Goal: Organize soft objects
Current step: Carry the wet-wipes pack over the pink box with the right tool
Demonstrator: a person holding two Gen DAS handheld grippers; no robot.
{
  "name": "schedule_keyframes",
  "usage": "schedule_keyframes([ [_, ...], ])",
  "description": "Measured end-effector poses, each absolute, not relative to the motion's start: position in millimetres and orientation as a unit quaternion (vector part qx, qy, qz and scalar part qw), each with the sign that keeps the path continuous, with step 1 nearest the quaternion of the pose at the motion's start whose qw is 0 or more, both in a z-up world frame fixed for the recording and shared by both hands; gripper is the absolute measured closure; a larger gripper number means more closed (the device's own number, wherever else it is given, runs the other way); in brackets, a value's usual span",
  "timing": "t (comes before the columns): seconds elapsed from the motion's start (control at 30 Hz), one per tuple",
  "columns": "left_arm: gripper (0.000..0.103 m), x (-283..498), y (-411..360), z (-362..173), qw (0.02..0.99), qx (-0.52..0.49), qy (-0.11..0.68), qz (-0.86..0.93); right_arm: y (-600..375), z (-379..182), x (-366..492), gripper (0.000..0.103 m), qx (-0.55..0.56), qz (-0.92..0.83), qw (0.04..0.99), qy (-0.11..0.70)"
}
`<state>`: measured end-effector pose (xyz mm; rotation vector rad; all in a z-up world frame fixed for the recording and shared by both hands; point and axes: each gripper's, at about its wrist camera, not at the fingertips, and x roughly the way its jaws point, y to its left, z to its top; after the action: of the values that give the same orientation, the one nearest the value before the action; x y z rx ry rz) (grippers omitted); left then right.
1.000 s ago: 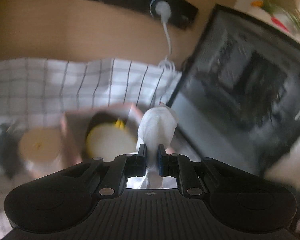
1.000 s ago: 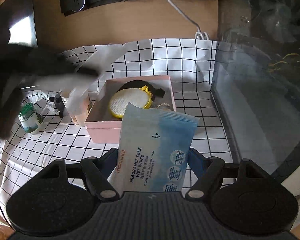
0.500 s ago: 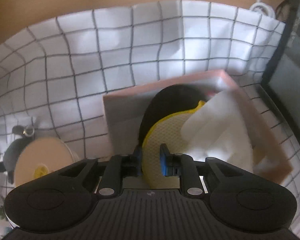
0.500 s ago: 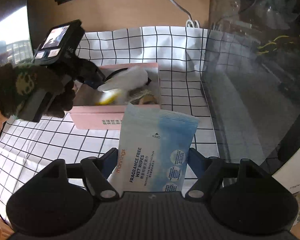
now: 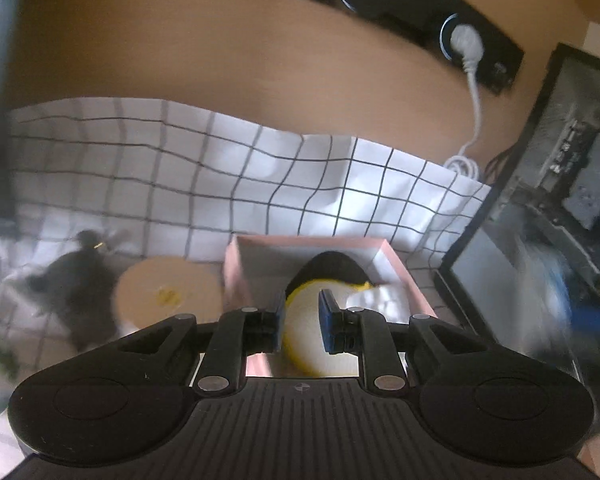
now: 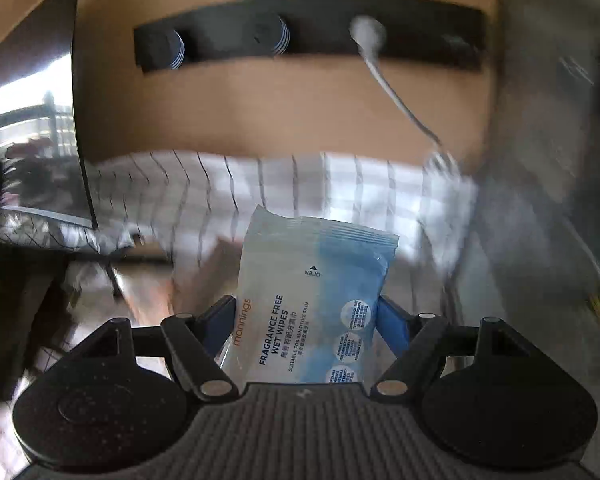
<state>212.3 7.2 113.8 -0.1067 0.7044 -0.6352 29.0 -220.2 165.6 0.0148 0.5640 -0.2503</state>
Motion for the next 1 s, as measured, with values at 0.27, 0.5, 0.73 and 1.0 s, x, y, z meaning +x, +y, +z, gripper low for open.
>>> schedule_keyframes([
  [0.27,0.083,157.3,71.9,109.6,0.881,-0.083,0.371,-0.282,-237.5,97.3,167.0,0.027,0.058,-0.106,0.908,0.401],
  [0.5,0.083,132.5,129.5,88.6,0.884,-0.112,0.406,-0.204,-242.0,55.9,184.7,0.026,0.063,-0.115,0.891,0.434],
  [0.73,0.083,131.3,162.6,78.0,0.888,-0.125,0.409,-0.170,-250.9,59.4,173.7,0.026,0.105,-0.116,0.893,0.422],
  [1.0,0.083,150.4,200.8,90.6,0.899,-0.114,0.389,-0.164,-237.6,98.6,142.6,0.026,0.084,-0.125,0.918,0.367],
])
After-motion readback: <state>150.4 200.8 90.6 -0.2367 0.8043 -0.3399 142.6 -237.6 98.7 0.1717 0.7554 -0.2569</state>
